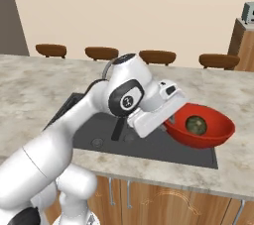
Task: Pick the squash from the sink and place it in the bowl. Then pick the bowl and place it in the microwave. Then close the microwave door and press the start button.
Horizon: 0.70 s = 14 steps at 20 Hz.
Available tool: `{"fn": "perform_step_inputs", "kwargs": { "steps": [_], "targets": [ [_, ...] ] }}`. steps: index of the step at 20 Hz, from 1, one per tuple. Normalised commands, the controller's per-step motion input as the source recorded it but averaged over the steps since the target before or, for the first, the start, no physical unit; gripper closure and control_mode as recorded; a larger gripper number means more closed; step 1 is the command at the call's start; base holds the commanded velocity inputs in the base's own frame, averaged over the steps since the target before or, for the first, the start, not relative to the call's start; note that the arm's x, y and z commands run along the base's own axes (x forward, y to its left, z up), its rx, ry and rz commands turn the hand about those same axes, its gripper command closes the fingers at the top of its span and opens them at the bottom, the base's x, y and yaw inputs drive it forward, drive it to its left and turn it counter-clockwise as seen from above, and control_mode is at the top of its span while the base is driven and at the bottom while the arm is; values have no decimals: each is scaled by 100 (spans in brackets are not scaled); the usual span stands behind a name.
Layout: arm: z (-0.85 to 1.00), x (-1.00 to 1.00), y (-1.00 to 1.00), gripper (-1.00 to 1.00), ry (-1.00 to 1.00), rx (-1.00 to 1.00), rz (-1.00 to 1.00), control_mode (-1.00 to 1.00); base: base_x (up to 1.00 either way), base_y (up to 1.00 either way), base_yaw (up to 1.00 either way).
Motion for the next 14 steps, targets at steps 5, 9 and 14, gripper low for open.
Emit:
{"fn": "perform_step_inputs", "kwargs": {
  "steps": [5, 9, 14],
  "targets": [
    [96, -42, 75, 100, 18, 3, 25, -100, 0, 0, 0],
    [35, -65, 76, 100, 6, 9, 40, -100, 0, 0, 0],
    [9, -55, 82, 100, -1, 13, 48, -100, 0, 0, 0]
  ]
}}
